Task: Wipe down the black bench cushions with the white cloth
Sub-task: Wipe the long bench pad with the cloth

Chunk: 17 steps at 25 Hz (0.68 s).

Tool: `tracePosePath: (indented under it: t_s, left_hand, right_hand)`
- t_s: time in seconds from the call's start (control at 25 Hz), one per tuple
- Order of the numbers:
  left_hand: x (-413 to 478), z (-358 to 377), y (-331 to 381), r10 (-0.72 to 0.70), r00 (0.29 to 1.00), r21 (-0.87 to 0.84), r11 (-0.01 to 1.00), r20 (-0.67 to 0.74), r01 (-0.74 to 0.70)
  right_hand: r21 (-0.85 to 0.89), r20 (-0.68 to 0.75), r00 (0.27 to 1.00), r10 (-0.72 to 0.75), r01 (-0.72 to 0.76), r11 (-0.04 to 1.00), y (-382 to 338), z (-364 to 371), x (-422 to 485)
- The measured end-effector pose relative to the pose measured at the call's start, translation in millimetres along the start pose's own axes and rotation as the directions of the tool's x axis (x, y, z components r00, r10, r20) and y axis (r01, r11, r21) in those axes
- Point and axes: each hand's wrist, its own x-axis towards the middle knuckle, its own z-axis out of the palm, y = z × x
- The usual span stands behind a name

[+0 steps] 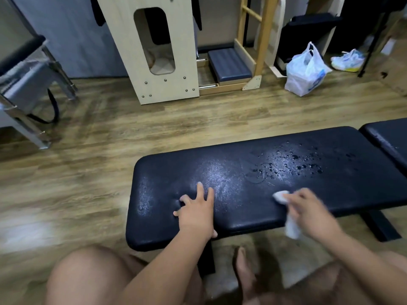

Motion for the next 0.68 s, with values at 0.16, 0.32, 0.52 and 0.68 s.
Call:
tracePosePath:
  t_s: [0.16, 0.32, 0.52, 0.68]
  left_hand:
    - [6.3, -0.9, -5.7, 0.047, 0.998, 0.124, 0.991, -0.033, -0.043]
    - [9.6, 5.7, -9.3, 0.022, 1.0, 0.026, 0.999, -0.006, -0.022]
    - [9.6, 3.0, -2.2, 0.019, 1.0, 0.019, 1.0, 0.02, -0.02]
    - [13.6, 1.3, -5.6, 0.013, 1.0, 0.029, 0.999, 0.011, -0.014]
  right_hand:
    - [-0.052, -0.13, 0.872, 0.473, -0.482, 0.875, 118.3, -40.9, 10.5]
    - [0.095, -0.136, 0.866, 0.481, -0.472, 0.877, -10.7, -15.8, 13.9]
    - [0.172, 0.087, 0.993, 0.078, -0.092, 0.981, -150.8, 31.3, -7.5]
    - [0.251, 0.125, 0.991, -0.042, 0.01, 0.968, -169.6, 34.6, 0.0]
